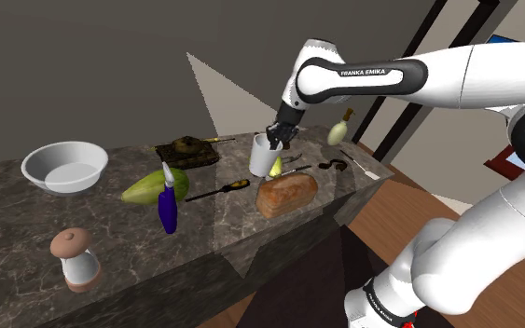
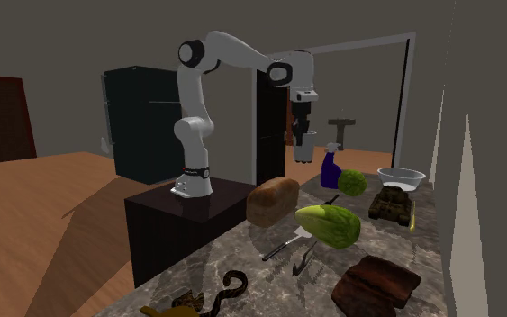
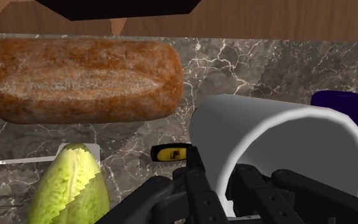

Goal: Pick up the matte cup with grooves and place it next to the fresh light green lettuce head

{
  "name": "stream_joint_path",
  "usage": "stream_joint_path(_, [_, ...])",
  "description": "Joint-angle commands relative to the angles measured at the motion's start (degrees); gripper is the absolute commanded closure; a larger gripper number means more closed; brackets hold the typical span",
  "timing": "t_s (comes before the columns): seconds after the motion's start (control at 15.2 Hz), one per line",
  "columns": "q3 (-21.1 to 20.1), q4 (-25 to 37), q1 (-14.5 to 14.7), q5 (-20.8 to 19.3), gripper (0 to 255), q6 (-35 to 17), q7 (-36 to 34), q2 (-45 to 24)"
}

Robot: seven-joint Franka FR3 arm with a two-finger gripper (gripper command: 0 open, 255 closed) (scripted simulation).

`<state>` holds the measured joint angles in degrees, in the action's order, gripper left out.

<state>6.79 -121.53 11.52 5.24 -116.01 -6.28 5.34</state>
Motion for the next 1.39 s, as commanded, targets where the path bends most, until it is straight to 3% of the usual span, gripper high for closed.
stream_joint_path(0.0, [-1.7, 0.7, 1.4, 0.3, 255, -0.1, -3.0, -0.6])
stream_joint_path(0.53, [-7.3, 5.8, 6.5, 0.6, 255, -0.5, -13.7, -5.0])
stream_joint_path(1.06, [-11.8, 14.7, 11.5, -0.4, 255, 0.4, -23.6, -12.3])
stream_joint_path(1.32, [-11.8, 12.7, 11.6, -0.4, 255, -2.5, -23.4, -13.1])
